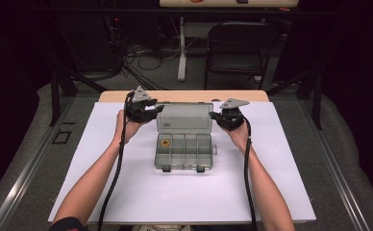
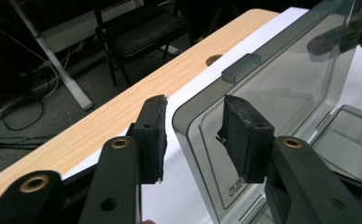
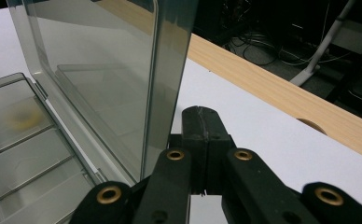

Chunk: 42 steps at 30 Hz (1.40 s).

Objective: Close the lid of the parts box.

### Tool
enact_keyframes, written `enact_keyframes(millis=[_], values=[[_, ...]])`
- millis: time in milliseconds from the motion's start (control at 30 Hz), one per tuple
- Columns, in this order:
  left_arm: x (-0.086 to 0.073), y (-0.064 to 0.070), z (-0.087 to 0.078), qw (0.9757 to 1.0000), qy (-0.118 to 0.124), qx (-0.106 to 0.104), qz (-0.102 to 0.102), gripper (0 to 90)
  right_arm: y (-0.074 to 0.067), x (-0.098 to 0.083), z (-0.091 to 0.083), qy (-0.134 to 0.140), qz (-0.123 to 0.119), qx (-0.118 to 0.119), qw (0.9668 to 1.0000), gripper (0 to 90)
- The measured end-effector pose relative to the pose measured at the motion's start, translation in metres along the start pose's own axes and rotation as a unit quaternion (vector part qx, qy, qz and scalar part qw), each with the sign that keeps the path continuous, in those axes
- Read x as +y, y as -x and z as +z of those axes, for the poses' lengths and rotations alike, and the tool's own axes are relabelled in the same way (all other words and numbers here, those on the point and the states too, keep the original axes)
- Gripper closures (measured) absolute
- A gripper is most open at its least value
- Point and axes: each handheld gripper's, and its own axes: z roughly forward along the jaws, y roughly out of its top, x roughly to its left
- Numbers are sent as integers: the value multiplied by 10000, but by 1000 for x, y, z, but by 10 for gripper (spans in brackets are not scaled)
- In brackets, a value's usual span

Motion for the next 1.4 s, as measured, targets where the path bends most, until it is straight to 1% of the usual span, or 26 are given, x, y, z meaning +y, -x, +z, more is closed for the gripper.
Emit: enact_keyframes(millis=[33, 67, 100, 167, 233, 300, 433, 500, 567, 600, 633, 667, 700, 733, 800, 867, 900, 933, 967, 1033, 1067, 1133, 1200, 1233, 1267, 1400], values=[[0, 0, 0, 10000, 11, 12, -1, 625, 0, 0, 0, 3, 4, -1, 10000, 900], [0, -1, 0, 10000, 41, -34, -9, 644, 0, 0, 0, 1, 8, -3, 10000, 900], [0, -1, 0, 10000, 58, -6, 5, 653, 0, 0, 0, -4, 12, -7, 10000, 900], [0, -1, 0, 9999, 110, -19, 35, 681, 0, 0, 0, -5, 16, -11, 10000, 900], [0, -1, -1, 9999, 107, -22, 88, 688, 0, 0, 0, -9, 12, -17, 10000, 900], [-1, -2, -1, 9999, 127, -35, 106, 706, 0, 0, 0, -46, -6, -90, 9999, 899], [-2, -3, -2, 9997, 164, -69, 153, 716, 3, 0, -5, -6, 55, -267, 9996, 797], [-3, -4, -1, 9997, 190, -79, 165, 719, 5, 1, -8, -54, 77, -387, 9992, 715], [-3, -4, -2, 9996, 191, -90, 189, 721, 9, 3, -12, -154, 155, -428, 9988, 652], [-3, -4, -2, 9996, 190, -84, 206, 722, 11, 5, -14, -146, 219, -452, 9986, 615], [-3, -4, -2, 9996, 184, -75, 217, 722, 13, 8, -18, -148, 290, -500, 9982, 606], [-3, -3, -2, 9995, 181, -68, 246, 722, 14, 9, -20, -140, 360, -489, 9981, 582], [-3, -3, -2, 9994, 182, -70, 274, 722, 15, 12, -23, -137, 370, -474, 9981, 553], [-3, -3, -2, 9994, 179, -72, 277, 722, 14, 15, -26, -142, 326, -532, 9980, 539], [-4, -3, -3, 9994, 188, -81, 281, 722, 13, 19, -30, -196, 306, -540, 9979, 458], [-4, -3, -4, 9994, 196, -88, 287, 724, 12, 23, -34, -251, 296, -655, 9971, 326], [-4, -3, -4, 9994, 199, -90, 284, 724, 11, 25, -36, -255, 281, -640, 9972, 266], [-5, -3, -4, 9993, 206, -91, 284, 725, 10, 26, -37, -274, 267, -643, 9972, 231], [-5, -2, -5, 9993, 215, -86, 287, 726, 10, 28, -38, -288, 231, -617, 9974, 175], [-5, -2, -6, 9992, 219, -89, 312, 727, 7, 32, -41, -323, 187, -542, 9978, 123], [-5, -2, -6, 9992, 223, -98, 315, 727, 6, 35, -42, -322, 172, -497, 9981, 80], [-5, -1, -7, 9992, 220, -107, 331, 728, 4, 39, -43, -318, 174, -424, 9984, 59], [-5, 0, -8, 9990, 219, -92, 380, 728, 2, 43, -45, -250, 154, -413, 9987, 24], [-5, 0, -8, 9990, 211, -87, 385, 728, 1, 46, -45, -260, 170, -309, 9990, 6], [-5, 0, -8, 9990, 209, -83, 389, 728, 0, 50, -44, -307, 195, -264, 9990, 0], [-5, 1, -9, 9989, 197, -82, 417, 729, -4, 56, -41, -403, 164, -157, 9989, 0]])
